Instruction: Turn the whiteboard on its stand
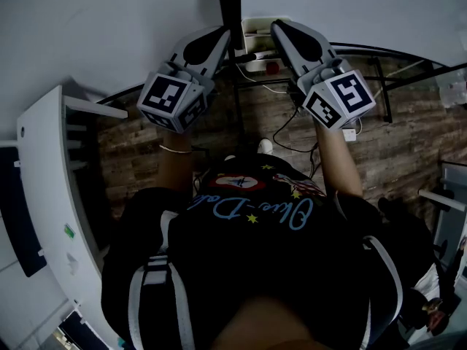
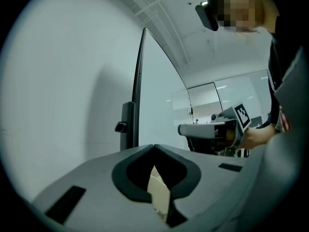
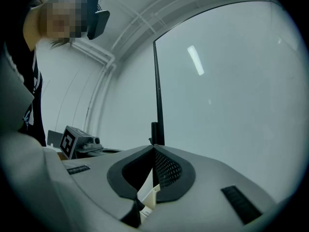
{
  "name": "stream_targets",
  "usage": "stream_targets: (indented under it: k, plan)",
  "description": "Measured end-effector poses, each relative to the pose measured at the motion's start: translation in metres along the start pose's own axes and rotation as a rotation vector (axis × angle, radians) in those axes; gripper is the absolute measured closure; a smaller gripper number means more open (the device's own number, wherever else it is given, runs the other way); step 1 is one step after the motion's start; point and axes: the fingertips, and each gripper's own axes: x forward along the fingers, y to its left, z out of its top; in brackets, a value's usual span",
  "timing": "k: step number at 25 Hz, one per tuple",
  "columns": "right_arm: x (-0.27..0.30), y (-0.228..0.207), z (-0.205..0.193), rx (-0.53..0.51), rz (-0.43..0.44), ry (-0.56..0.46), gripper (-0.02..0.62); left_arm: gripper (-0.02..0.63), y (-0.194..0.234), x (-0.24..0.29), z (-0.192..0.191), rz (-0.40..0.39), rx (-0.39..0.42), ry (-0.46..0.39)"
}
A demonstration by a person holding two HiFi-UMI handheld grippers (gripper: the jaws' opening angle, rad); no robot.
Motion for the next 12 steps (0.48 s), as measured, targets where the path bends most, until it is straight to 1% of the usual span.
stream_targets:
  k: [12]
  plan:
    - [0.0015, 0.0022, 0.0012, -0.002, 0.003, -0.003, 0.572, 0.598, 0.0004, -0.0001, 0.0004, -0.004, 0.0, -0.003]
